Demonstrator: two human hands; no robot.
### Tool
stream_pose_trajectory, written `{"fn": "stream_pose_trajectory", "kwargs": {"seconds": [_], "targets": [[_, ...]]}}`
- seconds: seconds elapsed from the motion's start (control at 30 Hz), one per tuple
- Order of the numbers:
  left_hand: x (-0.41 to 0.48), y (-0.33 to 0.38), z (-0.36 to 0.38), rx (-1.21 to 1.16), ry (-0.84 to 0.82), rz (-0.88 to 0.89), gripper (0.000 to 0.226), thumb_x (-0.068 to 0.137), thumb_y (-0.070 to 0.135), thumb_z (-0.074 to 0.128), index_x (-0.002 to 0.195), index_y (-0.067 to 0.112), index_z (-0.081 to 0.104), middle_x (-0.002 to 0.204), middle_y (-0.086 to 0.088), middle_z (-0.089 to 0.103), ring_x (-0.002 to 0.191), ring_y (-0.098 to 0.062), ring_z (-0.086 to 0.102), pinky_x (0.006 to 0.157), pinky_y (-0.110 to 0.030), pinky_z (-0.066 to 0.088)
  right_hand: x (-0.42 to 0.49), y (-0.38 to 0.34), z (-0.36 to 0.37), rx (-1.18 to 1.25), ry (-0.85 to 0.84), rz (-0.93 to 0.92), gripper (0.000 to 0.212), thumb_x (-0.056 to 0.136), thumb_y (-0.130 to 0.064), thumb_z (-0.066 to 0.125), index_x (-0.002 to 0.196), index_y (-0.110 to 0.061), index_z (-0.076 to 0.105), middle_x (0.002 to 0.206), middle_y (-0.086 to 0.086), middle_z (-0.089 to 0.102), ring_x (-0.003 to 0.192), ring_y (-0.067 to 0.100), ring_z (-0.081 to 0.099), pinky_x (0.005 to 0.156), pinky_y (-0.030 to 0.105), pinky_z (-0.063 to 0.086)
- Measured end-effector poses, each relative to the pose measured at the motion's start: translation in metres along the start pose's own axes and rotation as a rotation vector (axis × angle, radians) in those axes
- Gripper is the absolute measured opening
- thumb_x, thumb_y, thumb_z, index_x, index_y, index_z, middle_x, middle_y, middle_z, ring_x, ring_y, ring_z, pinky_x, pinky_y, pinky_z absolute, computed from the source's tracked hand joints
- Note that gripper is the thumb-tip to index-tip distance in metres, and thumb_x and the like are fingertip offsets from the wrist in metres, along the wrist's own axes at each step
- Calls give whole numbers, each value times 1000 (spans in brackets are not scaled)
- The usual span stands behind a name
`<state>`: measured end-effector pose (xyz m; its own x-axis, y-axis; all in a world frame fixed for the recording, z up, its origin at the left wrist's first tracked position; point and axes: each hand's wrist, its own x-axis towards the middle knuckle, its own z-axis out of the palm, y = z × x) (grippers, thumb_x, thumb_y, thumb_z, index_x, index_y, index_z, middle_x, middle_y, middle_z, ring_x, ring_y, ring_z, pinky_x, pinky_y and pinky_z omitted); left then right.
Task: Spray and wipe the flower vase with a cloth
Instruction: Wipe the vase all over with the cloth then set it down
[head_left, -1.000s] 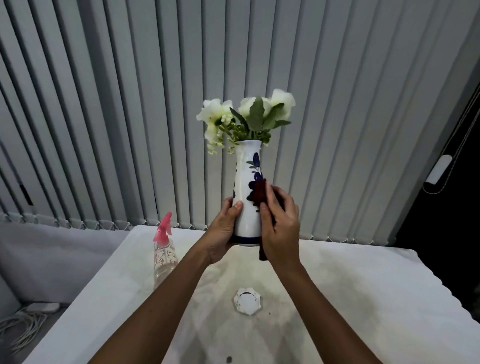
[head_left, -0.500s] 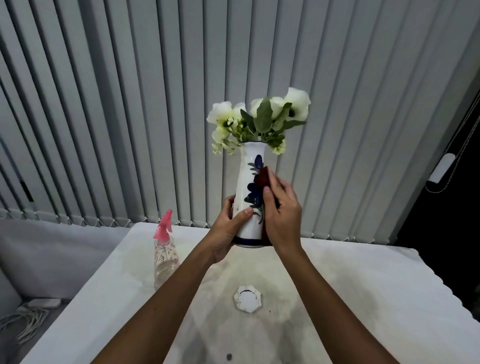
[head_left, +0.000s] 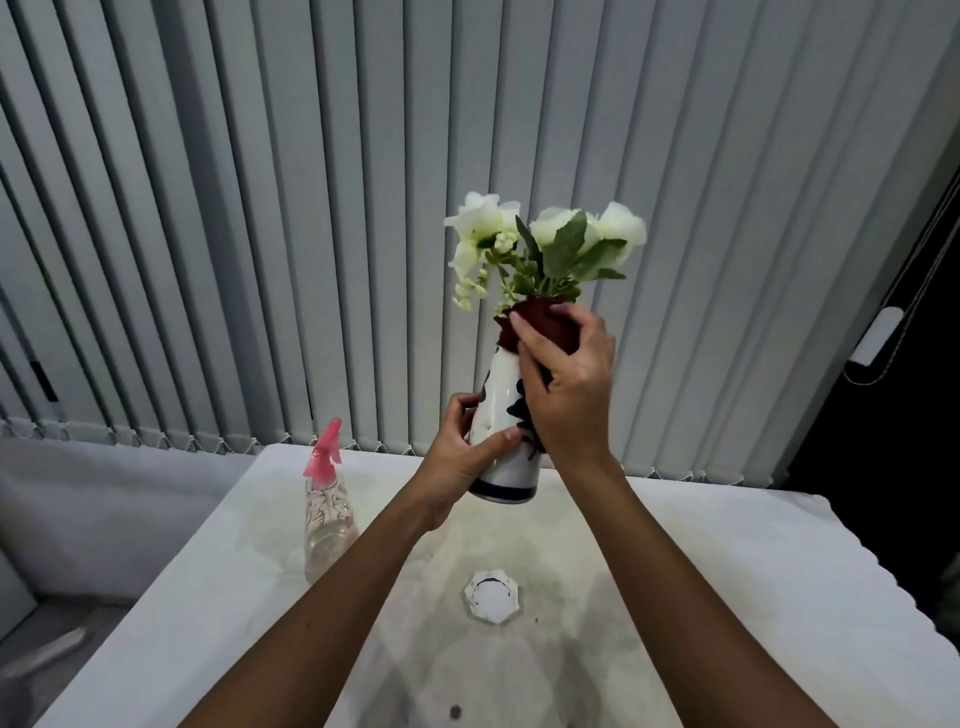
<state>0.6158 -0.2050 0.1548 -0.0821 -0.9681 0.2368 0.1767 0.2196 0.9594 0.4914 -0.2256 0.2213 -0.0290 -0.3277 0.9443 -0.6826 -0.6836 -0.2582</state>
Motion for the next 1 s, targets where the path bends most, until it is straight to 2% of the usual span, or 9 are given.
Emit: {"fn": "stream_pose_trajectory", "kwargs": {"seconds": [0.1, 0.23, 0.33, 0.43, 0.53, 0.67, 0.73, 0.83, 1.0], "targets": [[0, -1, 3, -52, 2, -16, 64, 56, 45, 76, 111, 29, 47, 117, -2, 64, 100, -19, 63, 86, -35, 53, 8, -3, 2, 203, 54, 234, 32, 91, -14, 61, 122, -22, 64, 115, 9, 51, 107, 19, 54, 99, 15, 39], [1, 1, 3, -172, 28, -55, 59, 64, 39, 77, 114, 27, 48, 112, 0, 66, 95, -17, 65, 78, -32, 56, -24, -4, -3, 426, -120, 500, 36, 98, -22, 51, 132, -31, 52, 116, 0, 53, 102, -3, 54, 84, -1, 36], [1, 7, -1, -231, 81, -79, 46, 76, 39, 72, 113, 25, 47, 110, -3, 66, 91, -17, 65, 74, -34, 59, -66, -8, -9, 394, -146, 387, 36, 97, -22, 49, 133, -27, 53, 122, 1, 51, 114, -1, 50, 98, 9, 36], [0, 9, -4, -239, 22, -144, 54, 73, 51, 57, 116, 21, 45, 113, -7, 64, 98, -25, 63, 90, -53, 53, -71, -14, -4, 334, -113, 280, 36, 94, -22, 49, 129, -25, 57, 126, 6, 49, 119, 19, 49, 105, 23, 37], [-1, 4, -1, -236, -35, -165, 48, 75, 49, 58, 113, 22, 47, 116, -4, 63, 103, -26, 60, 94, -62, 48, -40, -14, 1, 302, -97, 286, 36, 94, -16, 51, 129, -25, 58, 123, 5, 51, 116, 20, 50, 104, 20, 38], [3, -2, 4, -304, 17, -110, 45, 76, 46, 70, 112, 24, 51, 115, -2, 66, 106, -26, 62, 95, -57, 47, -20, -5, 3, 400, -166, 432, 36, 98, -16, 48, 131, -28, 54, 115, -2, 52, 105, 8, 54, 91, 4, 38], [8, 0, 3, -321, 44, -105, 50, 72, 49, 68, 111, 24, 51, 111, -1, 67, 101, -24, 63, 91, -55, 50, -37, -4, 3, 409, -189, 449, 36, 99, -18, 47, 133, -27, 53, 116, -1, 53, 106, 10, 55, 92, 6, 39], [12, 5, -3, -356, 66, -132, 56, 76, 53, 69, 117, 20, 49, 114, -7, 64, 97, -23, 64, 82, -47, 57, -75, -7, 0, 303, -159, 365, 39, 96, -27, 44, 135, -32, 49, 123, -2, 49, 112, 16, 50, 101, 17, 34], [9, 7, -7, -380, -6, -213, 75, 75, 52, 57, 138, 13, 43, 128, -15, 60, 105, -25, 63, 75, -39, 59, -73, -12, 6, 170, -129, 211, 36, 96, -23, 46, 130, -28, 55, 130, 7, 50, 112, 17, 44, 102, 13, 30]]}}
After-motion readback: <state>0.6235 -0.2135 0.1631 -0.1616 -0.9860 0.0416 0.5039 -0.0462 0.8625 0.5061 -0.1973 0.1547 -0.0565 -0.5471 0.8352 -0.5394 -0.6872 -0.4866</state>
